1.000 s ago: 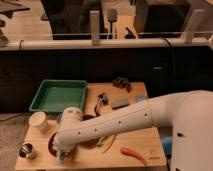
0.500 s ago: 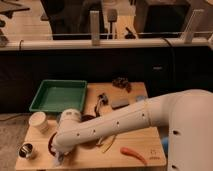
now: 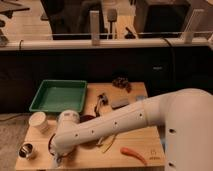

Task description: Wipe red bowl with towel

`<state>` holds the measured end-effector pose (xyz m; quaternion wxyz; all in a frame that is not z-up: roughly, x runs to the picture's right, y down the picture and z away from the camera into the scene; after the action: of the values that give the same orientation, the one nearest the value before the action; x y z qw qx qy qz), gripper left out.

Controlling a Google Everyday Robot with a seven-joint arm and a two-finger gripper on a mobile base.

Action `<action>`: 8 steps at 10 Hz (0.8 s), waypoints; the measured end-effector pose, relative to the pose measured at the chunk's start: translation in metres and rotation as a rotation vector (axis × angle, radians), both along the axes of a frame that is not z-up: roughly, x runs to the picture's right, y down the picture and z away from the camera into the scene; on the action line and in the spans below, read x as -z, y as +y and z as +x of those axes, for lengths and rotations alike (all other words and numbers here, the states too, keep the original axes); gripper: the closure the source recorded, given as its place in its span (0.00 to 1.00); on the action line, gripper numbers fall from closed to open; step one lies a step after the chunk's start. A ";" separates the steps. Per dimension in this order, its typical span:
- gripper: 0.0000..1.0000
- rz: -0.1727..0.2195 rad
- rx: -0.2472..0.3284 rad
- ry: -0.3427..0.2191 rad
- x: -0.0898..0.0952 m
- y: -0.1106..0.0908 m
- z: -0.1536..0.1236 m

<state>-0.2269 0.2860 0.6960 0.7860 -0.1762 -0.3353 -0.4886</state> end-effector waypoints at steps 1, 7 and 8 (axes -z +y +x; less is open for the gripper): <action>1.00 -0.007 -0.009 0.021 -0.003 -0.005 0.004; 1.00 -0.037 -0.039 0.090 -0.028 -0.029 0.019; 1.00 -0.042 -0.041 0.089 -0.033 -0.030 0.019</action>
<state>-0.2079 0.2564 0.7293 0.8061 -0.2073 -0.3135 -0.4570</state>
